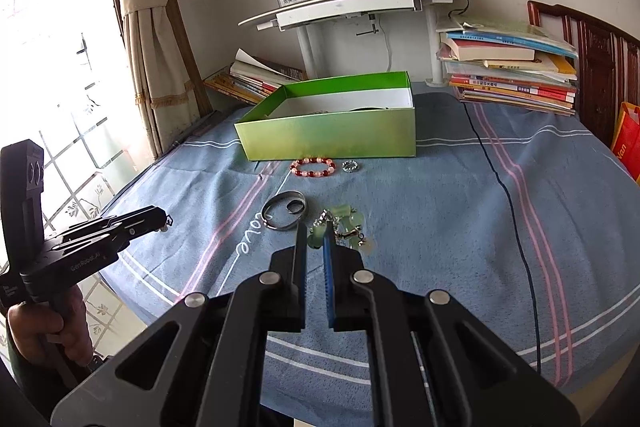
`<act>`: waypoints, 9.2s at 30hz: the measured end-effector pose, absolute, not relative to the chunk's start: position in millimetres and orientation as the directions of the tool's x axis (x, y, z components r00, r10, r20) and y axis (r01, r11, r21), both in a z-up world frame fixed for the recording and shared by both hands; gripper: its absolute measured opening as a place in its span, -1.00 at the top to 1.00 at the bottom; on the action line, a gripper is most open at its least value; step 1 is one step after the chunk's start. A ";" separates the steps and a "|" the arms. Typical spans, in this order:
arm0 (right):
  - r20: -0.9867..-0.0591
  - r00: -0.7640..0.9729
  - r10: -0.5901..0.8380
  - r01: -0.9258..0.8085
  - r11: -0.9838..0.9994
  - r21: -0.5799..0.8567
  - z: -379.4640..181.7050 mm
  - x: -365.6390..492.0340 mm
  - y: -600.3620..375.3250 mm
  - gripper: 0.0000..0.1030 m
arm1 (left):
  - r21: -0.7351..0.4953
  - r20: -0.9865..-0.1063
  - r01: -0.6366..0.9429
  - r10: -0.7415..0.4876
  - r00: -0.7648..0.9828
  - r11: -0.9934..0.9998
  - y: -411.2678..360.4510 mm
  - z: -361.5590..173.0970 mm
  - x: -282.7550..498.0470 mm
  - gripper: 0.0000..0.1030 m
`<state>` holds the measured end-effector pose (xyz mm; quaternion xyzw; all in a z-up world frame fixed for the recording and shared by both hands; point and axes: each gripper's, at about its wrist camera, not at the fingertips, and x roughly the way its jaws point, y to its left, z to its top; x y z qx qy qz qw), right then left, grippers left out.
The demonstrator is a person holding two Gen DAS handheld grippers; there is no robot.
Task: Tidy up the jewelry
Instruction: 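Lift the gold charm and jade pendant off the bedspread with both tools, then carry both items over the green box and open both tools inside, then withdraw both tools from the box back over the bedspread, then lower the left tool onto the silver bangle and close it, then grasp the silver beaded ring with the right tool while the left tool holds the bangle, then hold the bangle and beaded ring raised above the bedspread, then carry the bangle and ring into the green box and open both tools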
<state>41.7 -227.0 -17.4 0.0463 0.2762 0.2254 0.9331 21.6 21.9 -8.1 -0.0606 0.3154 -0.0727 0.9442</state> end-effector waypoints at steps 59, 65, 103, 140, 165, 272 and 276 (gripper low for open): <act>-0.395 0.866 0.308 -0.277 0.951 0.136 -19.8 34.6 -229.3 -0.93 | -0.092 -0.547 -0.109 0.041 0.836 0.990 39.3 -21.1 16.2 -0.92; -0.424 0.852 0.307 -0.272 0.952 0.142 -38.2 13.0 -234.1 -0.93 | -0.080 -0.539 -0.093 0.036 0.841 0.992 25.9 -30.4 -3.8 -0.92; -0.457 0.834 0.310 -0.247 0.949 0.194 -57.1 16.5 -250.9 -0.93 | -0.015 -0.605 0.061 -0.057 0.794 0.998 -23.3 -33.6 45.4 -0.92; -0.546 0.785 0.294 -0.331 0.943 0.032 -30.9 142.1 -206.2 -0.93 | -0.118 -0.603 0.060 -0.120 0.789 0.991 -5.4 -34.1 97.9 -0.14; -0.680 0.689 0.253 -0.356 0.934 -0.013 -62.1 197.1 -156.0 0.60 | -0.155 -0.570 0.007 -0.096 0.816 0.988 52.4 -18.9 46.2 -0.14; -0.534 0.768 0.353 -0.326 0.934 0.148 24.8 346.4 -193.7 0.60 | -0.031 -0.691 -0.051 0.016 0.723 0.998 25.9 23.4 355.7 -0.14; -0.554 0.763 0.333 -0.279 0.943 0.183 15.8 376.9 -197.4 0.58 | -0.028 -0.707 -0.137 0.077 0.703 0.990 44.3 8.8 380.4 -0.16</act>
